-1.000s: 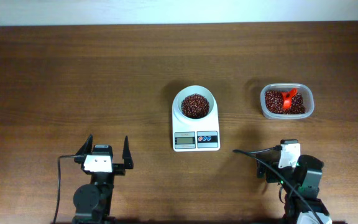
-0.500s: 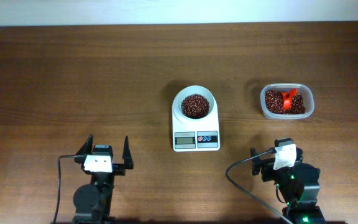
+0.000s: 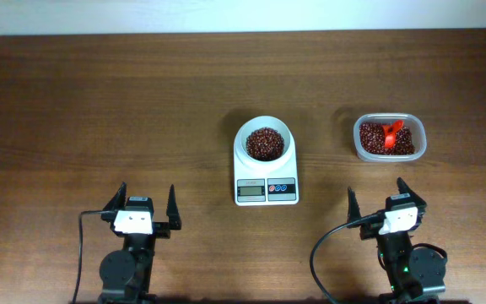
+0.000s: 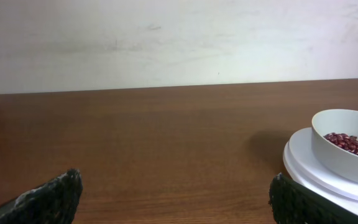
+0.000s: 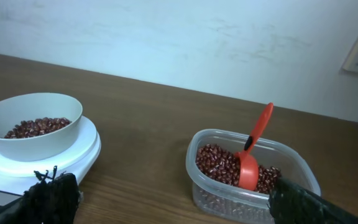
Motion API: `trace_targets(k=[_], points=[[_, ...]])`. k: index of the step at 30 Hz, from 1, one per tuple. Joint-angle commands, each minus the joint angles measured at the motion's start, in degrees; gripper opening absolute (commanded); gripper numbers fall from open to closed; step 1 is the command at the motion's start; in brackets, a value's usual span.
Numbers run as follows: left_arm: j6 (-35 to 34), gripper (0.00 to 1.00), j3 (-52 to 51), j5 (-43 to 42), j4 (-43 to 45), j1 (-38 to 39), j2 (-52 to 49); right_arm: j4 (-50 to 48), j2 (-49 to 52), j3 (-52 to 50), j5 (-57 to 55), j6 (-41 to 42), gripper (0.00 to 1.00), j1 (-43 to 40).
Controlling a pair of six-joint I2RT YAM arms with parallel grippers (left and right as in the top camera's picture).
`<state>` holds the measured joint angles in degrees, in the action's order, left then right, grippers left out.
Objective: Scoop item into bowl and weigh 50g on scale
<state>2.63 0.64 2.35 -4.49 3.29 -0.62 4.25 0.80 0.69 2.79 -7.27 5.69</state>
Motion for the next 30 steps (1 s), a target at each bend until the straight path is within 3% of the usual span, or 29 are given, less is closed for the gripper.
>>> trace_targets(k=[1, 30], points=[[0.9, 0.99, -0.1, -0.5, -0.3, -0.3, 0.3, 0.3, -0.6, -0.4, -0.5, -2.0, 0.99, 0.3], [0.9, 0.99, -0.1, -0.5, -0.3, -0.3, 0.3, 0.2, -0.4, -0.4, -0.5, -1.3, 0.99, 0.3]])
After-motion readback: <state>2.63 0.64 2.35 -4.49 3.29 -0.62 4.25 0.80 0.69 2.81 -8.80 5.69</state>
